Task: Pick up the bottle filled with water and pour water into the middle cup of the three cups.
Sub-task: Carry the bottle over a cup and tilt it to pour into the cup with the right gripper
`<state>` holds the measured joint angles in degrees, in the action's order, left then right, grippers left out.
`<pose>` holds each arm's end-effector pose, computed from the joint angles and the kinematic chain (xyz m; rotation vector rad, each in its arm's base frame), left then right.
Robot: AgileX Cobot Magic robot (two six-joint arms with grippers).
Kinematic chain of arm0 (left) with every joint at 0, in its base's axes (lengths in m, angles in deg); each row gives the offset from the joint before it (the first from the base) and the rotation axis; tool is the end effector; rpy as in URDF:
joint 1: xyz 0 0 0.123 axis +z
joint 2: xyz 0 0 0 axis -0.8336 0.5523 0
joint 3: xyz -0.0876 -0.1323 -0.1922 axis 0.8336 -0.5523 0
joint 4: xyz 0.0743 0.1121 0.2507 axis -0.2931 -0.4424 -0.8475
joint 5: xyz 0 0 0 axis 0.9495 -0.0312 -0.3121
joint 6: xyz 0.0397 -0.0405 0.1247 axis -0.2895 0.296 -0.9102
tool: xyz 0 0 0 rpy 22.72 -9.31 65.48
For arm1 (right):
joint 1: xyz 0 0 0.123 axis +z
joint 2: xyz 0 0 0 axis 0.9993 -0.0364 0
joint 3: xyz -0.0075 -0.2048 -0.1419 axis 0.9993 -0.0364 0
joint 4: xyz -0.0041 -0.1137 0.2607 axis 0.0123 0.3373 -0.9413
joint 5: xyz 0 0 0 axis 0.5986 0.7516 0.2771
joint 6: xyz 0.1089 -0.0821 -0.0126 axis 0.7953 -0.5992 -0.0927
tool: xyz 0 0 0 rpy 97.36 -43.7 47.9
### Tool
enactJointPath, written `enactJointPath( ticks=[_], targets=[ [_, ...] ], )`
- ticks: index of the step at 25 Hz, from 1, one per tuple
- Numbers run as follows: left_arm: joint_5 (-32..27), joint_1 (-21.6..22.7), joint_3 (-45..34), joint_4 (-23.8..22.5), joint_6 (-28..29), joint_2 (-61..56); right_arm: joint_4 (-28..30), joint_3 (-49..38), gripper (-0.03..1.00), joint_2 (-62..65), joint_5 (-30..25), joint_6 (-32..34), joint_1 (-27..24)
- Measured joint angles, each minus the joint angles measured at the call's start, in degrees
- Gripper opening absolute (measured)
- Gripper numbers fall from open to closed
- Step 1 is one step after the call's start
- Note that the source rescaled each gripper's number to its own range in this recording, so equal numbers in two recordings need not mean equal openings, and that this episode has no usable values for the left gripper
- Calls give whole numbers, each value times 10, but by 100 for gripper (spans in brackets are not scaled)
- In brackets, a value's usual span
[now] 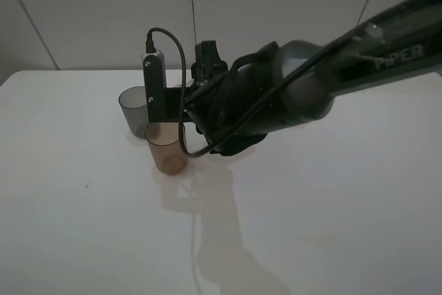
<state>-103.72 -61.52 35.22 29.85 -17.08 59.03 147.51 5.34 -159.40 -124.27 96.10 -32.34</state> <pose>0.1012 0.0038 0.2755 0.0665 2.0208 0.0616 0.3192 0.3091 0.0729 -1.6644 1.4893 -0.8381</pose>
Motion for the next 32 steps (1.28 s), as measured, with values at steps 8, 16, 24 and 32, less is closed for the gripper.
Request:
enactJointPath(
  ticks=[8,16,24,32],
  targets=[
    [0,0,0,0,0,0,51,0,0,-16,-11,0,4],
    [0,0,0,0,0,0,64,0,0,-17,-20,0,4],
    [0,0,0,0,0,0,65,0,0,-17,-21,-22,4],
    [0,0,0,0,0,0,65,0,0,-17,-21,-76,4]
  ],
)
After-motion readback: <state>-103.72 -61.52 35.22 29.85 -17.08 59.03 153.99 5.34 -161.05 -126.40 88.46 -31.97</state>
